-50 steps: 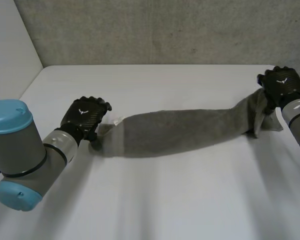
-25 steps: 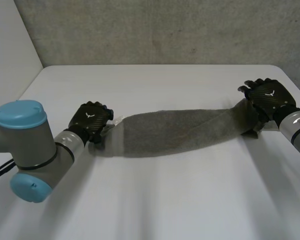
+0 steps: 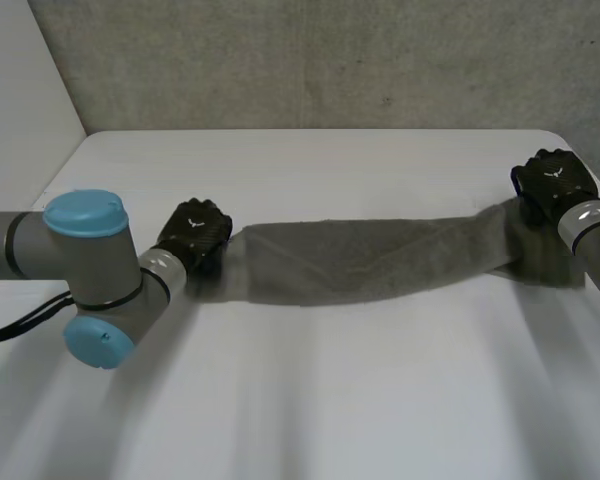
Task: Fold the towel.
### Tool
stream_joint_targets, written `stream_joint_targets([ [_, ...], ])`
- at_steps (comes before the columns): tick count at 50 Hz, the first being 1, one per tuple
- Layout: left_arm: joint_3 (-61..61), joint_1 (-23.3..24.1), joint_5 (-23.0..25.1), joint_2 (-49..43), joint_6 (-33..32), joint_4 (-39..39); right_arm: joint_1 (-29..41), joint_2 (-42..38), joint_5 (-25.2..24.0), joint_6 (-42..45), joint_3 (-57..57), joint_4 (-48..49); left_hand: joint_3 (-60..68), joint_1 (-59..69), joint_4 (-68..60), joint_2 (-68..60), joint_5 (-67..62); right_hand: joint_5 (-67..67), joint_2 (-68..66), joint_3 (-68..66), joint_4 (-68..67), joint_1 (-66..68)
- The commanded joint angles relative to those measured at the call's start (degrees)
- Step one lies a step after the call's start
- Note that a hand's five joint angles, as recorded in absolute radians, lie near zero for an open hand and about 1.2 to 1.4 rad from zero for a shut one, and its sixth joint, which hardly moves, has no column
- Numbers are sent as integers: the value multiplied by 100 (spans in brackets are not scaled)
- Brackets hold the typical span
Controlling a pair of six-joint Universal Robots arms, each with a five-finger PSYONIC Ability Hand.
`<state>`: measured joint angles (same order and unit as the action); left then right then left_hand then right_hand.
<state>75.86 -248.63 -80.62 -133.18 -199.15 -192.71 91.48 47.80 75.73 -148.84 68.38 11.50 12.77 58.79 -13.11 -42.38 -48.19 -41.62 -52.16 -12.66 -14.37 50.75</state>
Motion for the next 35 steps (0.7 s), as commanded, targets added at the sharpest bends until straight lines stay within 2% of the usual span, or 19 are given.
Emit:
stream_joint_targets([
  [1,-36,25,-6,-6,17,462,11,176,-469,-267,244,-218,-277,2119,311,-3760,-2179,-2838,-2784,266,437,2925],
  [2,8,25,-15,73,17,558,11,177,-471,-269,246,-218,-277,2121,311,-3762,-2181,-2838,-2784,266,437,2925],
  [4,60,25,-24,204,17,620,-16,606,-925,-487,631,-288,-277,2121,311,-3762,-2181,-2838,-2784,266,437,2925],
  [5,139,-1,-32,440,34,699,-16,608,-928,-488,633,-288,-277,2121,311,-3762,-2181,-2838,-2784,266,437,2925],
  [7,270,-45,-41,764,52,796,-59,1133,-1470,-567,1026,-419,-277,2121,311,-3762,-2181,-2838,-2784,266,437,2925],
  [8,272,-45,-41,768,52,797,-60,1135,-1473,-568,1028,-420,-277,2121,311,-3762,-2181,-2838,-2784,266,437,2925],
  [9,437,-80,-41,1116,78,866,-95,1423,-1725,-576,1193,-498,-277,2121,311,-3762,-2181,-2838,-2784,266,437,2925],
  [12,553,-133,-32,1374,79,893,-226,1854,-2087,-576,1379,-700,-277,2121,311,-3762,-2181,-2838,-2784,266,437,2925],
  [17,817,-431,-15,2330,280,981,-341,2181,-2352,-515,1257,-1210,-277,2121,311,-3762,-2181,-2838,-2784,266,437,2925],
  [23,834,-555,91,2807,738,1429,-499,2646,-2387,-436,1116,-1807,-277,2121,311,-3762,-2181,-2838,-2784,266,437,2925],
  [25,930,-660,414,3183,1026,1718,-543,2813,-2405,-444,1133,-1939,-277,2121,311,-3762,-2181,-2838,-2784,266,437,2925],
  [26,931,-660,416,3185,1028,1720,-543,2814,-2405,-445,1134,-1941,-277,2121,311,-3762,-2181,-2838,-2784,266,437,2925],
  [28,1115,-844,862,3613,1229,1921,-666,3103,-2579,-453,1221,-2168,-277,2121,311,-3762,-2181,-2838,-2784,266,437,2925],
  [29,1116,-845,864,3615,1230,1922,-666,3104,-2581,-453,1222,-2169,-277,2121,311,-3762,-2181,-2838,-2784,266,437,2925],
  [30,1194,-958,1073,3789,1291,2000,-736,3235,-2789,-471,1239,-2274,-277,2121,311,-3762,-2181,-2838,-2784,266,437,2925],
  [31,1195,-959,1075,3791,1291,2001,-832,3323,-3035,-488,1239,-2370,-277,2121,311,-3762,-2181,-2838,-2784,266,437,2925],
  [32,1282,-1090,1275,3948,1344,2053,-833,3324,-3038,-488,1239,-2371,-277,2121,311,-3762,-2181,-2838,-2784,266,437,2925],
  [33,1335,-1169,1442,4036,1379,2071,-929,3385,-3255,-497,1222,-2424,-277,2121,311,-3762,-2181,-2838,-2784,266,437,2925],
  [35,1353,-1222,1540,4072,1379,2080,-1026,3420,-3405,-506,1161,-2494,-277,2121,311,-3762,-2181,-2838,-2784,266,437,2925],
])
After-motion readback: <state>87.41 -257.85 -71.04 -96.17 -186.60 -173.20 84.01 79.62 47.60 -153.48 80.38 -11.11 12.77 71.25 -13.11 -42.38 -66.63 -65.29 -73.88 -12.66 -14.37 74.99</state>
